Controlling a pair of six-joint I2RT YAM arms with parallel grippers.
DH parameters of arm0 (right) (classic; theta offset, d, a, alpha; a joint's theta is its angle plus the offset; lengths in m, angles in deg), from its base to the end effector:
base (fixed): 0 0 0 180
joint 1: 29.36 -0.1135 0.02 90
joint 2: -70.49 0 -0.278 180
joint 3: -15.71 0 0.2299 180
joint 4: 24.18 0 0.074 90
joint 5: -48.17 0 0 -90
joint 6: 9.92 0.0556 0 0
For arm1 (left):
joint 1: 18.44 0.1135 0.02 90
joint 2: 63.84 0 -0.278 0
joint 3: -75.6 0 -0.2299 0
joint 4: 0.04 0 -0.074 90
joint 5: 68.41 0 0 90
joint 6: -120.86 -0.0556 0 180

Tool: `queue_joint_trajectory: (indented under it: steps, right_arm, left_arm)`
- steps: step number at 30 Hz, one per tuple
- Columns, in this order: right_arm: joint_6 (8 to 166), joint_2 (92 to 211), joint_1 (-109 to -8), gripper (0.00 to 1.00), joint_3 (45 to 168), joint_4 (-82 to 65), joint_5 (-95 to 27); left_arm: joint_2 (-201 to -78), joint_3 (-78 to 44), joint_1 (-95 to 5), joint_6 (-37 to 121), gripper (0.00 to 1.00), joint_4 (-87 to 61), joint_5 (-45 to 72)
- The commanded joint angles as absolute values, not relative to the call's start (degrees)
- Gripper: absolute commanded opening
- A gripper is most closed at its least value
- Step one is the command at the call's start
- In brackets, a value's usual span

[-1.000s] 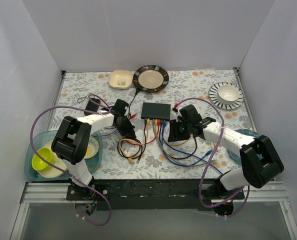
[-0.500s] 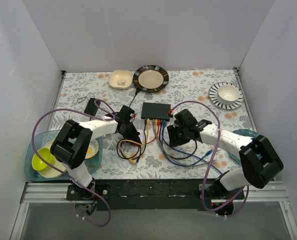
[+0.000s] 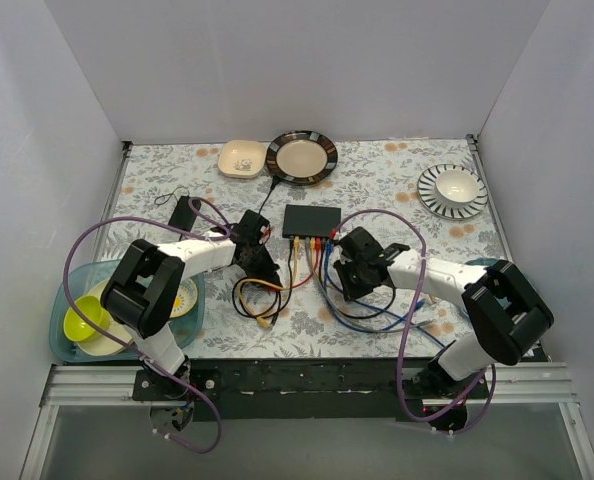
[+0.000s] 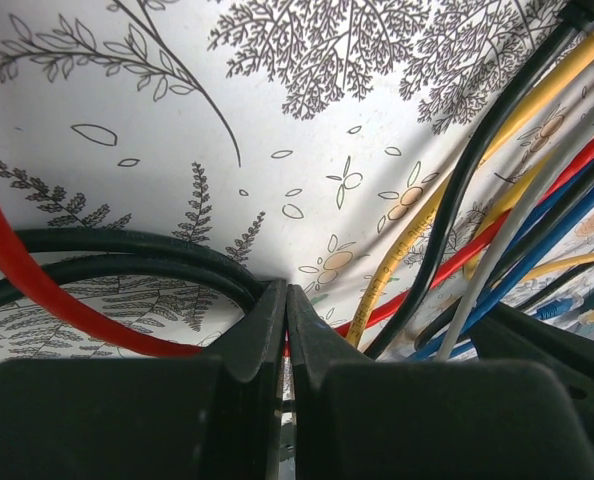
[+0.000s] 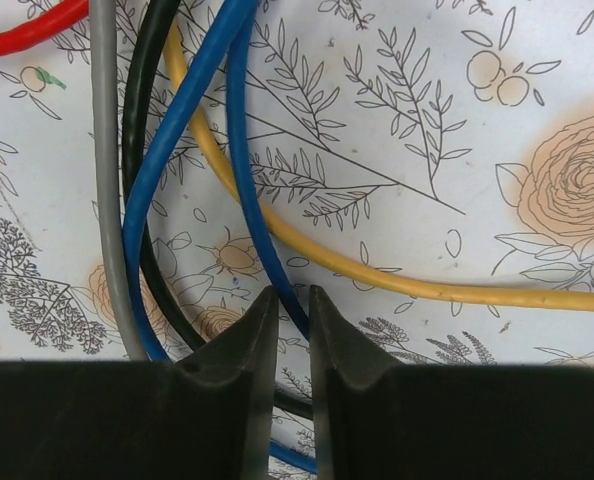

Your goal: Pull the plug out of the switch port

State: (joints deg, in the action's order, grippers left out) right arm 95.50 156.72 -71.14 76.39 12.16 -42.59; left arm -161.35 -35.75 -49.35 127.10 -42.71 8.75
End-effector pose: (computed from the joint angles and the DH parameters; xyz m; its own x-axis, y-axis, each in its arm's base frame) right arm 0.2020 0.1795 0.1774 -0.8100 -0.3672 -0.4573 -0.4628 0.8791 0.1140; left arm 0.2496 -0.1638 0.1565 -0.4695 -0.8486 0.2440 -0.8700 0.3974 -0.2920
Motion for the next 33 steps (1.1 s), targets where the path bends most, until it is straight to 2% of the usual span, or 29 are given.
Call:
queue_joint_trajectory:
  steps: [1, 2, 3, 8, 15, 18, 22, 25, 28, 29, 31, 33]
  right_arm:
    - [95.82, 157.5, -71.11, 0.16, 74.6, 13.53, -45.61]
    - [96.16, 156.8, -71.11, 0.05, 74.69, 14.06, -45.87]
    - [96.86, 156.01, -71.11, 0.01, 75.3, 14.67, -46.83]
    - [98.63, 148.12, -71.2, 0.01, 80.48, 24.59, -51.32]
    - [99.33, 143.44, -71.2, 0.01, 85.85, 34.97, -57.3]
    - [100.39, 139.49, -71.2, 0.01, 86.38, 32.8, -55.21]
    - [101.18, 132.9, -71.11, 0.01, 85.76, 20.67, -51.15]
    - [101.79, 133.06, -71.11, 0.01, 89.0, 16.53, -50.89]
    - [101.01, 134.99, -71.02, 0.01, 92.88, 14.86, -50.1]
    - [100.83, 135.61, -71.11, 0.01, 93.49, 14.59, -49.4]
    - [101.0, 137.8, -71.11, 0.01, 95.6, 14.94, -47.99]
    - [102.31, 139.47, -71.11, 0.01, 96.83, 16.25, -47.55]
  left_arm:
    - [-161.66, -34.78, -49.37, 126.04, 0.0, -45.05, 11.4]
    - [-161.74, -34.52, -49.46, 125.95, 0.0, -45.13, 11.31]
    - [-161.66, -34.43, -49.38, 125.95, 0.0, -45.13, 11.4]
    - [-161.04, -33.64, -49.37, 125.78, 0.0, -45.66, 11.93]
    - [-161.48, -31.53, -49.29, 125.69, 0.0, -46.28, 12.54]
    - [-159.82, -29.86, -49.2, 125.95, 0.0, -46.63, 14.29]
    - [-153.68, -29.85, -49.2, 127.26, 0.0, -42.17, 16.14]
    - [-147.7, -30.12, -48.68, 128.93, 0.01, -38.74, 17.11]
    - [-143.3, -31.35, -47.19, 130.16, 0.5, -33.91, 14.05]
    - [-142.42, -31.78, -47.0, 130.35, 0.77, -32.93, 12.3]
    - [-140.14, -32.14, -47.0, 129.56, 0.91, -28.3, 10.01]
    - [-138.2, -35.02, -47.53, 128.42, 0.98, -23.27, 6.93]
